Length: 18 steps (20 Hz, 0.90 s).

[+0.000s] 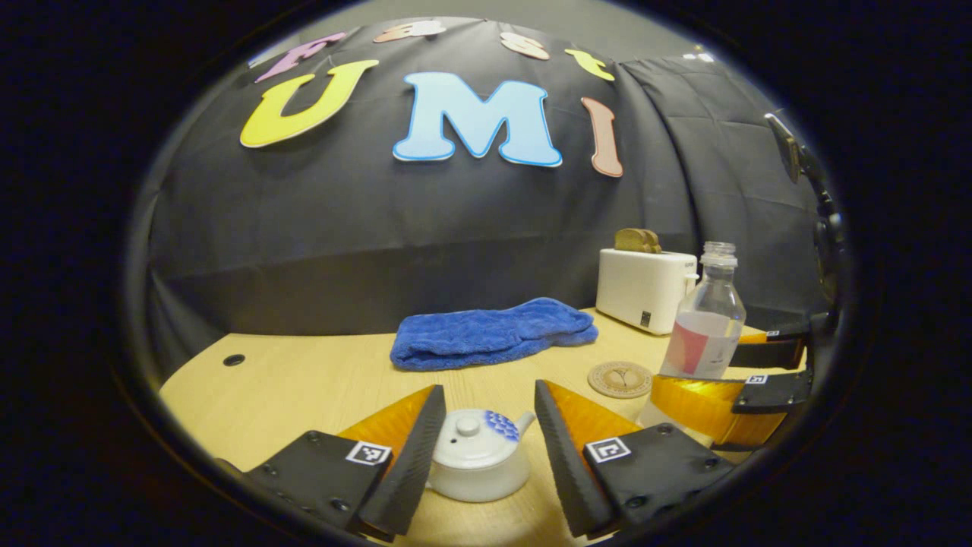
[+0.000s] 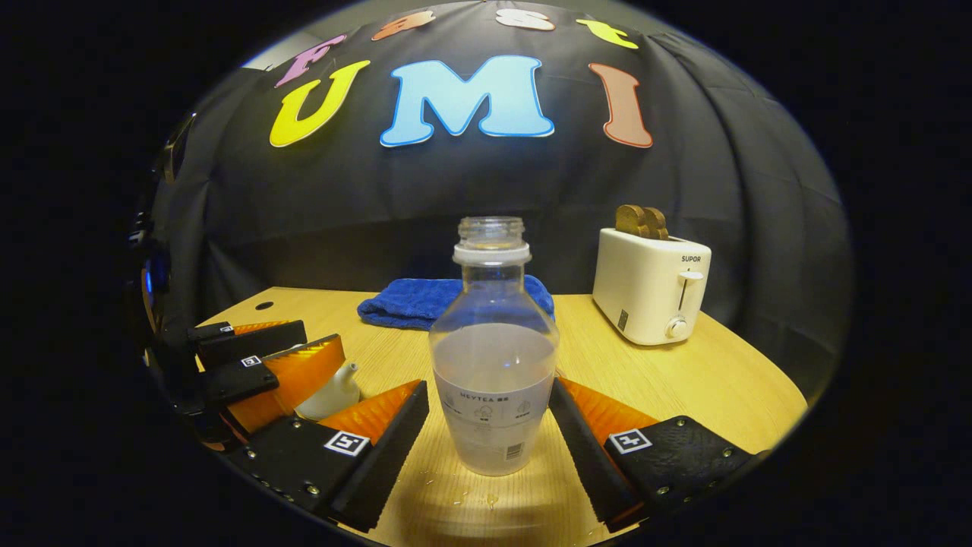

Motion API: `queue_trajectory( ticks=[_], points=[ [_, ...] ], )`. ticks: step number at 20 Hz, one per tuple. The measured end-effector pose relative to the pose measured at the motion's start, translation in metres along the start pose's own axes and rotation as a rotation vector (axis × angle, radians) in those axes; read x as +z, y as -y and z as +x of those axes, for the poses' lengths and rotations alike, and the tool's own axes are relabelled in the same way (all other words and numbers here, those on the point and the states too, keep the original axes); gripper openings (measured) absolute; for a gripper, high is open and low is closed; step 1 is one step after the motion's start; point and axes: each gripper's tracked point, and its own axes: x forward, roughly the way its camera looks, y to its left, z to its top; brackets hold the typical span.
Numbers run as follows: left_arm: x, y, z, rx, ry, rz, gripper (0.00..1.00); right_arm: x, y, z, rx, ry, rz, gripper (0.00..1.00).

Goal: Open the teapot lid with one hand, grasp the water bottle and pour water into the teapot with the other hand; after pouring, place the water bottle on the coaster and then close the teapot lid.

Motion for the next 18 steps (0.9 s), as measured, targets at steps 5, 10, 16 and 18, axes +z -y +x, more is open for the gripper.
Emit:
queue_trajectory(
  ticks=[5,10,16,18],
  points=[
    [0.001,-0.005,0.002,0.023,0.008,0.006,0.77,-0.012,0.002,0.007,0.000,-0.026,-0.025,0.98],
    [0.000,-0.017,-0.002,0.075,0.008,0.034,0.38,-0.010,-0.004,0.005,0.013,-0.026,-0.019,0.90],
    [0.002,-0.018,0.001,0.068,0.016,-0.019,0.31,-0.012,-0.002,0.006,0.009,-0.027,-0.026,0.77],
    [0.003,-0.018,-0.001,0.067,0.029,-0.052,0.15,-0.011,-0.003,0.006,0.009,-0.025,-0.028,0.78]
  ],
)
